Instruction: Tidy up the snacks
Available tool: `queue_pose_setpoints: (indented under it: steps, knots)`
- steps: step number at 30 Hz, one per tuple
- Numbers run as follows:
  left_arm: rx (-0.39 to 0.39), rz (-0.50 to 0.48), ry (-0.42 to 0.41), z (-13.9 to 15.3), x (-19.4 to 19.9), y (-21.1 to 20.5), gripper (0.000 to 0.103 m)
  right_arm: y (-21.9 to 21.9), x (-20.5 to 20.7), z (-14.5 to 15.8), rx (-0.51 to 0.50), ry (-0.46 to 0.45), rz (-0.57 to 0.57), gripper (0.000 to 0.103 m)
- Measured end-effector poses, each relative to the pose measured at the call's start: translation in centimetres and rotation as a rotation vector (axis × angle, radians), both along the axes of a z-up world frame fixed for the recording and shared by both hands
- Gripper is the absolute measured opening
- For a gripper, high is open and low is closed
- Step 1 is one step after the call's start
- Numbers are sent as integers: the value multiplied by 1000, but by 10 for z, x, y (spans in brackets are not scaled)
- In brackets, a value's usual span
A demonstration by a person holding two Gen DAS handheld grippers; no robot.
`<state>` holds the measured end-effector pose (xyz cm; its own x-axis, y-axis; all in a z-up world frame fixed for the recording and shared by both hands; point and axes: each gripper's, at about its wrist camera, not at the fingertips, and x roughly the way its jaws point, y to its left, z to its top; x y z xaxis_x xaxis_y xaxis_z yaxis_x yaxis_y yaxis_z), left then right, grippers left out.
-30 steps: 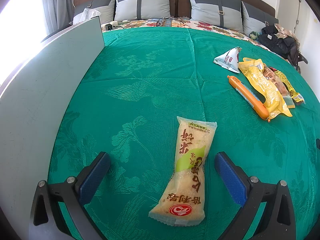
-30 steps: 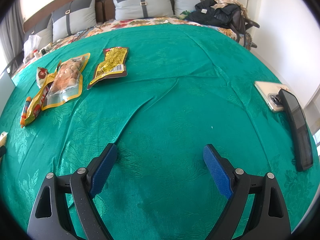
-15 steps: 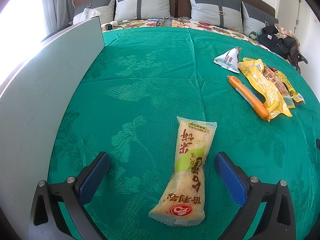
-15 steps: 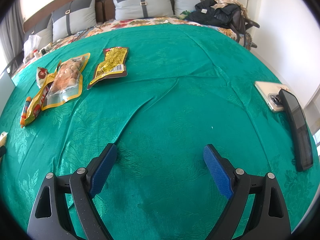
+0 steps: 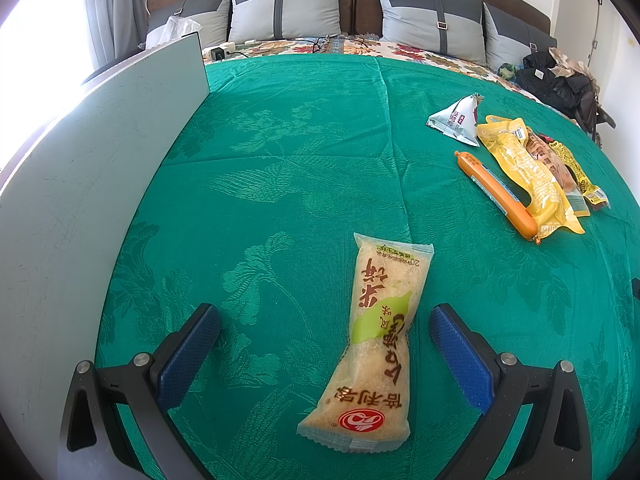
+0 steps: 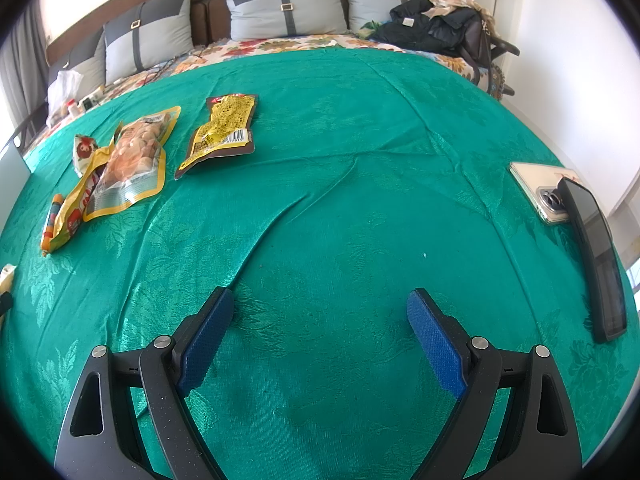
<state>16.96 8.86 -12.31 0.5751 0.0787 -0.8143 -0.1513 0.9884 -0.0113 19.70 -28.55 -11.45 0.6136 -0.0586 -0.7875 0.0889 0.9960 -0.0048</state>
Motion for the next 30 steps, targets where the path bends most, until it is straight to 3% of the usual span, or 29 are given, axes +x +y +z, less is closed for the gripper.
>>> queue_pose_setpoints:
  steps: [2,5,9,13,15,16,18,20,23,28,30]
  knots:
    - [0,0,0,0,0,0,103,4,-1,2,17,13,10,90]
    - [-1,0,0,0,0,0,103,19,0,22,181,-10,66,88]
    - [0,0,0,0,0,0,103,85,23,50,306,-6,265,88]
    - [0,0,0,0,0,0,103,189,52,63,240,18,558,86]
    - [0,0,0,0,0,0,103,232,68,54,160,48,630,83]
    - [0,0,0,0,0,0,103,249,76,46,116,70,653,79]
    - [0,0,0,0,0,0,103,271,90,24,41,166,667,52]
    - [0,0,0,0,0,0,103,279,100,3,-9,251,645,43]
    - [-1,0,0,0,0,0,103,274,98,-1,-10,266,635,17]
    - [-12,-64,62,3,4,1,100,227,69,14,166,310,614,16]
    - [-15,-70,71,8,4,-1,85,202,53,21,288,309,587,16]
